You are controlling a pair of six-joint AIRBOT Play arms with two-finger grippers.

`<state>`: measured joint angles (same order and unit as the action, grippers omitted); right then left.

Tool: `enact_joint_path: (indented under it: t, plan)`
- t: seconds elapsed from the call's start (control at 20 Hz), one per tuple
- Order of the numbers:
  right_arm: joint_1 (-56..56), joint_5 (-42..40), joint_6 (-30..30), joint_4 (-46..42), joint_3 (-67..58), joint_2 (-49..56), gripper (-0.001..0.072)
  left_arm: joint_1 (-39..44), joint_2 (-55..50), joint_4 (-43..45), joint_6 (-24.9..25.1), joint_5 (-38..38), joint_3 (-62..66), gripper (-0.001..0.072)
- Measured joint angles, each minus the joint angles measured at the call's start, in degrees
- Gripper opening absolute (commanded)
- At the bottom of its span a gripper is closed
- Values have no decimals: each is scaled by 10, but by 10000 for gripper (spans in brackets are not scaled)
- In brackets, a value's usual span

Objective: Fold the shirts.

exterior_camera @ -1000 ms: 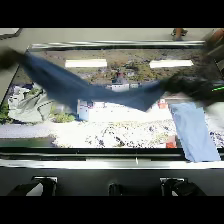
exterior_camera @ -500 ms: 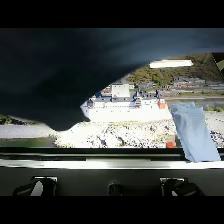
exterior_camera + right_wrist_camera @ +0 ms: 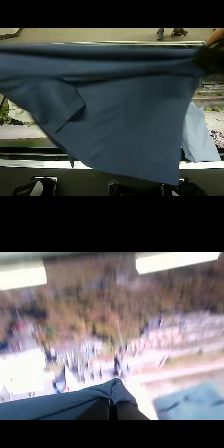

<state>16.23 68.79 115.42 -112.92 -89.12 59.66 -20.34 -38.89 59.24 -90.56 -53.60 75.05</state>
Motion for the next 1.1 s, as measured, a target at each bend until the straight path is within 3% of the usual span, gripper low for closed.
enact_joint_path:
  t: [0.25, 0.5, 0.7, 0.75, 0.8, 0.85, 0.9, 1.0, 1.1]
  plan:
    - [0, -123, 104, 25, 107, 143, 41, 38, -125, 2, 15, 111, -161, 29]
    - [-9, -252, 192, -1, 130, 204, 41, 120, -283, -20, 33, 212, -157, 29]
    - [-54, -268, 240, 1, 134, 225, 42, 184, -360, -24, 38, 260, -149, 31]
    - [-63, -261, 247, 16, 135, 232, 72, 200, -375, -25, 39, 261, -148, 69]
    - [-69, -254, 248, 34, 136, 240, 256, 214, -387, -26, 40, 261, -147, 263]
    - [-73, -246, 246, 56, 136, 246, 467, 225, -396, -27, 41, 257, -146, 536]
    - [-78, -242, 230, 79, 134, 248, 598, 230, -402, -26, 44, 250, -144, 616]
    - [-96, -216, 169, 132, 126, 244, 621, 225, -409, -18, 56, 213, -128, 615]
    - [-131, -164, 74, 192, 118, 231, 585, 196, -412, 7, 62, 136, -102, 594]
